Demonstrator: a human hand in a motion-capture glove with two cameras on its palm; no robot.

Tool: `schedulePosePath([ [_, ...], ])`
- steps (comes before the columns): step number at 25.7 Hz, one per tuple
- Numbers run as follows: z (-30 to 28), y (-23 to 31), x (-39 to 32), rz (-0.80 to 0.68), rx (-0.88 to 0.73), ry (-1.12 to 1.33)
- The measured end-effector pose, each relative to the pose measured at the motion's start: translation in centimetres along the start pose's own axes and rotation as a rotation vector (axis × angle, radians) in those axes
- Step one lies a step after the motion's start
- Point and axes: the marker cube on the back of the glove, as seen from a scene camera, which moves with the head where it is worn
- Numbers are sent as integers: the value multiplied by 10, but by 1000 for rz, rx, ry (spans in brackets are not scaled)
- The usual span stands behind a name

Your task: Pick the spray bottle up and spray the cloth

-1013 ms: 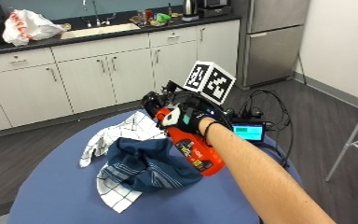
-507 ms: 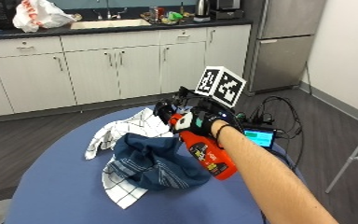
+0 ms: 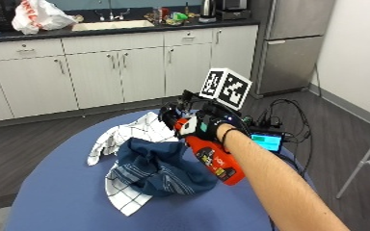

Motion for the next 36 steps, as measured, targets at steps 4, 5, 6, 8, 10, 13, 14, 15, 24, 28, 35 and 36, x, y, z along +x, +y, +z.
schedulePosePath([
  [4,1,0,3,5,0,4],
  [5,1,0,4,6,-1,4],
  [6,2,0,4,7,-2,4],
  [8,3,1,4,8,-5,3],
  [10,3,1,5,9,-9,6],
  [13,4,2,3,6,-11,13],
  [14,4,2,2,2,-10,11],
  [15,4,3,1,-6,-7,5],
  [24,21,20,-40,-217,7,-145],
  [28,43,31,-75,-405,17,-295],
  [35,113,50,-134,-636,30,-469],
  [36,124,51,-141,-652,32,-476],
])
